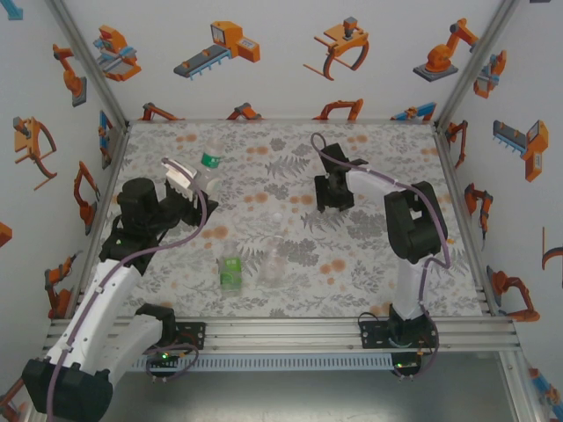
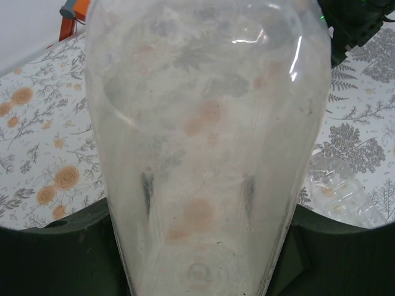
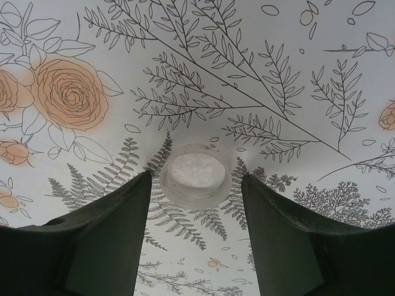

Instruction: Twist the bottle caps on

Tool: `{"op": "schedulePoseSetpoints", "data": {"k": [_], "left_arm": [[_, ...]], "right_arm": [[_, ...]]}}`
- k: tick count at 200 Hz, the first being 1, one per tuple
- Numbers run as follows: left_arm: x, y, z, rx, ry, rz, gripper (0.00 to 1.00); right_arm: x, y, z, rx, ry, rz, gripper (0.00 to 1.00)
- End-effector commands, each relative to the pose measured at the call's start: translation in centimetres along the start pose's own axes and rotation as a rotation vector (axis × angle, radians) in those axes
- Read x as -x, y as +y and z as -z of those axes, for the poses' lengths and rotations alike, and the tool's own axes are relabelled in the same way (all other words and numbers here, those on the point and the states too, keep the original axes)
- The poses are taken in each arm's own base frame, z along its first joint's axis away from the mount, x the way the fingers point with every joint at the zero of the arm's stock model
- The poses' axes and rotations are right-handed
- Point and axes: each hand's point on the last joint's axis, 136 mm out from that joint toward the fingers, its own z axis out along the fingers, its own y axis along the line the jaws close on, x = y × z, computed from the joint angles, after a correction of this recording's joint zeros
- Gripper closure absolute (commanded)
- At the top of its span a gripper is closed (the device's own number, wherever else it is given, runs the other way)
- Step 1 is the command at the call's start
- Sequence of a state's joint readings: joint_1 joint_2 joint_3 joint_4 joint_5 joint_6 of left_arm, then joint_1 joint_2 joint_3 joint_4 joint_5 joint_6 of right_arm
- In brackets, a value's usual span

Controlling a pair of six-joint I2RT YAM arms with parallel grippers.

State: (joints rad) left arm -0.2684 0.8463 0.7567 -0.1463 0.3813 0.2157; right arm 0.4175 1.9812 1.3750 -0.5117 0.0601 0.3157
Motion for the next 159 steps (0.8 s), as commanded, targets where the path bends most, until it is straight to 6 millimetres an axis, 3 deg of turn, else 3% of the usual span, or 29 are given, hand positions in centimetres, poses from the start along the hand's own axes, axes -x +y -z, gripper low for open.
{"op": "schedulePoseSetpoints", "data": {"k": [1,97,159], "left_arm": [[1.11,0.14,0.17,-0.001,-0.022,-0.019,1.0],[0.74,0.25,-0.23,-0.004,-0.006,-0.014,1.0],[0.78,0.2,-0.16,-0.004,-0.006,-0.014,1.0]], "right_arm": [[0.7,0.07,0.2,0.004,-0.006,0.011,0.45],[1.36,0.35,-0.26,0.009,-0.004,0.026,0.52],[1.29,0.32,0.7,0.015,-0.012,0.025,0.56]]}}
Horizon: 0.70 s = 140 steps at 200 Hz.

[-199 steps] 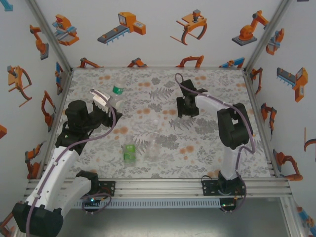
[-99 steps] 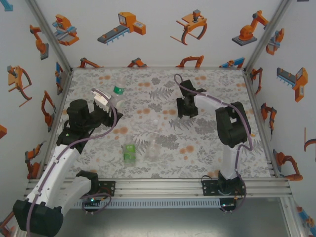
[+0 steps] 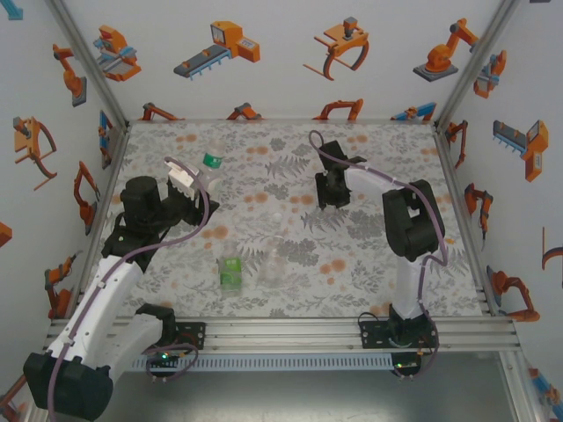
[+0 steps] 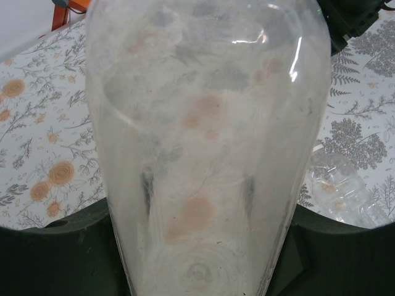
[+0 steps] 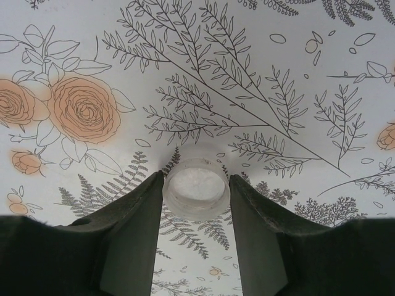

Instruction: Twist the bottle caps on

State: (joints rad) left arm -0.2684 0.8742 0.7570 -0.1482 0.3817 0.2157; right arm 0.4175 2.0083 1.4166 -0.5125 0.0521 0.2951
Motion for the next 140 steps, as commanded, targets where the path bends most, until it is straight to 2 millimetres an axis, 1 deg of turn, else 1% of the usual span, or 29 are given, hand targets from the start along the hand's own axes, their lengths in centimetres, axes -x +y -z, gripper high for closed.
{"op": "schedulePoseSetpoints", "data": {"k": [1,26,57,81,140], "left_arm": [[1.5,0.1,0.5,0.002,-0.032,-0.025,1.0],[1.5,0.1,0.5,0.004,-0.033,-0.025,1.0],[1.5,0.1,0.5,0.004,-0.032,-0.026,1.0],[1.6,0.2,0.6,0.009,-0.035,-0.029,1.0],[1.7,0.1,0.7,0.01,-0.039,-0.033,1.0]], "right_arm": [[0.3,-0.1,1.0,0.003,-0.001,0.005,0.56],[0.0,0.4,1.9,0.03,-0.006,0.0,0.58],[-1.3,1.6,3.2,0.037,-0.001,0.027,0.58],[-3.0,2.6,4.3,0.047,0.006,0.04,0.58],[-8.3,5.8,5.9,0.062,0.047,0.087,0.58]]}}
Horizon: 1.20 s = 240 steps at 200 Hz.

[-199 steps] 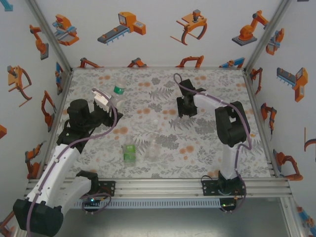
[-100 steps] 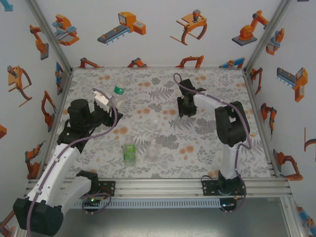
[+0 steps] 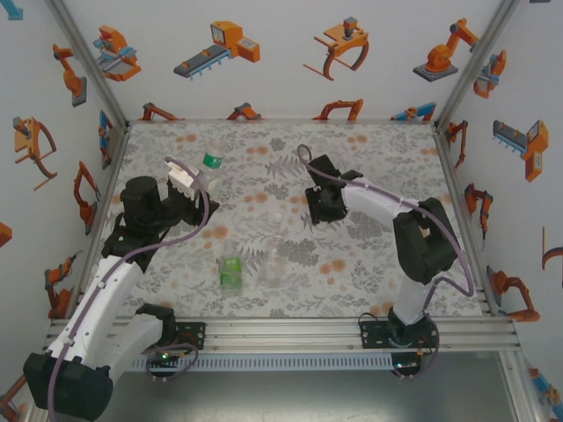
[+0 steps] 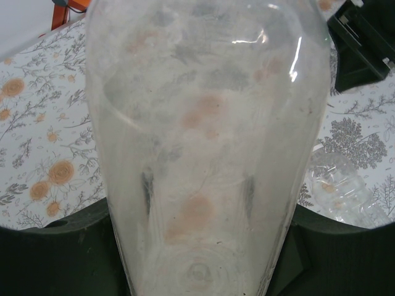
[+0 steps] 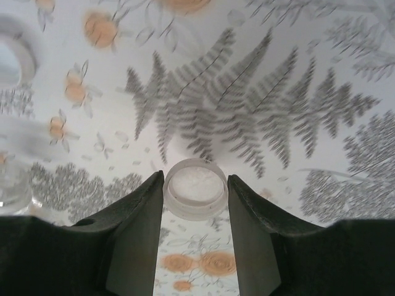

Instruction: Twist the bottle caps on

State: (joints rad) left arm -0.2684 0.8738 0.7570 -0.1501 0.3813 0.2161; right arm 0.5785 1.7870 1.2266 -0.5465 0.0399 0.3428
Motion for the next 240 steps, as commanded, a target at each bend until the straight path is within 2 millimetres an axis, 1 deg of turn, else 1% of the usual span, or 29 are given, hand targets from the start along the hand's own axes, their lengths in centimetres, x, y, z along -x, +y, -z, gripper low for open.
{"op": "schedulePoseSetpoints", "data": {"k": [1,21,36,82,109,121,142,180,199,224,240], "left_arm": [[1.7,0.2,0.7,0.01,-0.041,-0.033,1.0],[1.7,0.2,0.8,0.013,-0.039,-0.033,1.0],[1.6,0.1,0.7,0.011,-0.037,-0.034,1.0],[1.6,0.1,0.8,0.007,-0.035,-0.031,1.0],[1.6,0.1,0.7,0.006,-0.041,-0.032,1.0],[1.5,0.0,0.5,0.0,-0.034,-0.027,1.0],[1.4,-0.1,0.4,-0.009,-0.029,-0.021,0.99],[1.5,0.0,0.4,-0.005,-0.031,-0.022,0.99],[1.4,0.0,0.3,-0.008,-0.03,-0.02,0.99],[1.4,0.0,0.4,-0.008,-0.031,-0.02,0.99],[1.6,-0.1,0.4,-0.009,-0.034,-0.02,0.99]], "right_arm": [[-2.5,1.0,0.9,-0.007,0.033,-0.015,0.58],[-4.3,1.9,1.0,-0.008,0.045,-0.017,0.58],[-5.1,2.4,1.0,-0.002,0.047,-0.024,0.58],[-7.1,2.5,1.0,0.002,0.062,-0.043,0.58],[-8.2,2.4,0.5,-0.002,0.084,-0.048,0.58],[-8.4,2.3,0.3,-0.007,0.087,-0.049,0.57],[-8.6,2.2,0.1,-0.008,0.089,-0.05,0.53],[-8.1,2.1,1.4,-0.009,0.066,-0.045,0.43],[-7.9,2.1,2.0,-0.008,0.059,-0.044,0.43],[-7.4,2.7,2.8,0.018,0.041,-0.043,0.45],[-7.4,2.8,2.7,0.018,0.041,-0.044,0.45]]}}
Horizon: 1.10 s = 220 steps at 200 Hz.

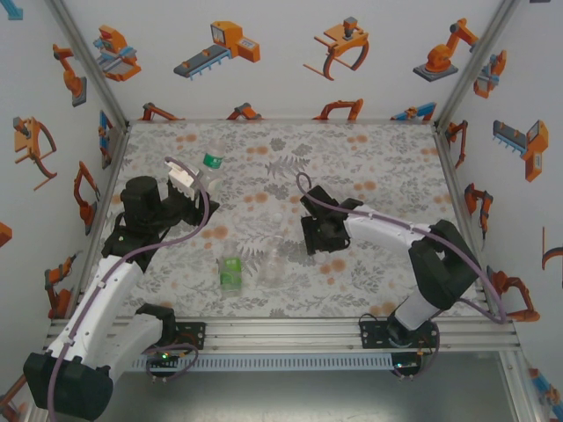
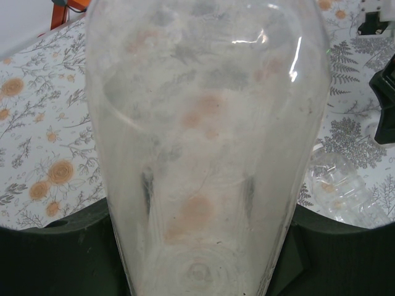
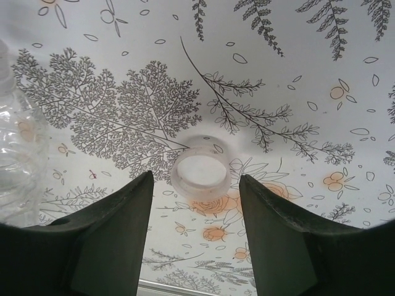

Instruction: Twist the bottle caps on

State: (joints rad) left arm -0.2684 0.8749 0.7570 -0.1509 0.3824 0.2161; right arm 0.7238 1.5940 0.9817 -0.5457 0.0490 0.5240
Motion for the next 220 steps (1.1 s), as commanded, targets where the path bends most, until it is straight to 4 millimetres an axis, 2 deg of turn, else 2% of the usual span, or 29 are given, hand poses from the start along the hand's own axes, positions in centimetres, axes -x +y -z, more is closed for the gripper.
{"op": "schedulePoseSetpoints", "data": {"k": [1,58,220], "left_arm": [[1.6,-0.1,0.4,-0.009,-0.035,-0.02,0.99],[1.7,-0.2,0.5,-0.015,-0.039,-0.021,0.98],[1.9,-0.2,0.4,-0.02,-0.045,-0.014,0.97]], "right_arm": [[0.4,0.3,1.0,-0.003,-0.016,-0.001,0.45],[-0.5,0.3,-0.2,-0.016,0.024,0.004,0.49],[-2.1,-0.4,-2.0,-0.04,0.057,-0.018,0.49]]}}
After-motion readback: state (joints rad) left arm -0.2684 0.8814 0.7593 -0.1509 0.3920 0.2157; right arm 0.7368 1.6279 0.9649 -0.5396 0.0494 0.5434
